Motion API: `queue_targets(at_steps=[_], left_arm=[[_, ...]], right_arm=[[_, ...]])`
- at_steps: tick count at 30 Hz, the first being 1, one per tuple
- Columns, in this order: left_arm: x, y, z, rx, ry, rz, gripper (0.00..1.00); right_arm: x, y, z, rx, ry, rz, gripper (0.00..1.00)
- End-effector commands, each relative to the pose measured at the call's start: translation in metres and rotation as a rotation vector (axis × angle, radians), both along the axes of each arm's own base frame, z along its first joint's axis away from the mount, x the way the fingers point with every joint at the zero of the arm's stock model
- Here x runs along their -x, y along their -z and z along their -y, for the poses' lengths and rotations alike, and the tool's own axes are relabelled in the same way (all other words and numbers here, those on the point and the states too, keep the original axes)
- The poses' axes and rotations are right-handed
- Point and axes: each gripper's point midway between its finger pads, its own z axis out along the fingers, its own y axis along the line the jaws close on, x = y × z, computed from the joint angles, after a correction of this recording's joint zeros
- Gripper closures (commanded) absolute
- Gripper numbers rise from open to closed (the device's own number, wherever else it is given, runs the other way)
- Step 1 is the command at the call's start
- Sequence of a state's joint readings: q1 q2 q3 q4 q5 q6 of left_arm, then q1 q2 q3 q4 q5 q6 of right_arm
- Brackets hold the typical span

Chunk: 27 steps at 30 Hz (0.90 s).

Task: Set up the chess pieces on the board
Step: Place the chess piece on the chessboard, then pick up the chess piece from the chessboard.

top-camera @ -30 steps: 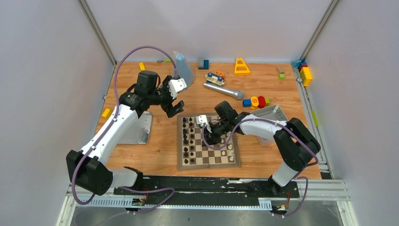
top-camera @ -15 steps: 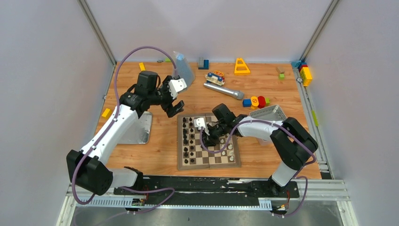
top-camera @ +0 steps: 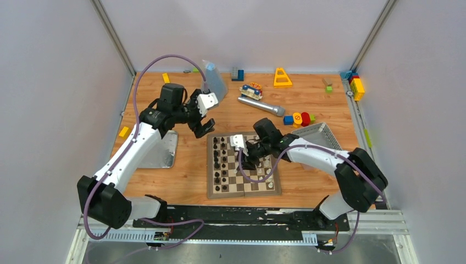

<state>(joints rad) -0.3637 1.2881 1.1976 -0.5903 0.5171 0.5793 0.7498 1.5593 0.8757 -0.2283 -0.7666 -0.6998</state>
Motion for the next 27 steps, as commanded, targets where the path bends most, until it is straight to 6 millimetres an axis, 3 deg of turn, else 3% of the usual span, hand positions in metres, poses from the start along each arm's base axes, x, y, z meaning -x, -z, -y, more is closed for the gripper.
queue_targets(at_steps=[1,7,14,20,24,27], left_arm=[[0.016,-0.004,0.003,0.026,0.066,-0.004,0.01],[0.044,0.021,0.016,-0.014,0.164,-0.121,0.06],[0.081,0.056,0.046,-0.108,0.338,-0.145,0.08],[0.096,0.085,0.075,-0.182,0.439,-0.154,0.11],[0.098,0.109,0.089,-0.242,0.481,-0.173,0.14],[0.101,0.119,0.099,-0.268,0.508,-0.187,0.17]], right_arm=[[-0.005,-0.045,0.006,-0.049,0.053,0.099,0.56],[-0.024,-0.090,0.035,-0.074,0.220,0.187,0.52],[-0.060,-0.136,0.089,-0.150,0.482,0.153,0.50],[-0.095,-0.158,0.141,-0.209,0.749,0.065,0.48],[-0.117,-0.165,0.176,-0.233,0.931,0.011,0.45],[-0.127,-0.162,0.195,-0.241,1.034,-0.034,0.38]])
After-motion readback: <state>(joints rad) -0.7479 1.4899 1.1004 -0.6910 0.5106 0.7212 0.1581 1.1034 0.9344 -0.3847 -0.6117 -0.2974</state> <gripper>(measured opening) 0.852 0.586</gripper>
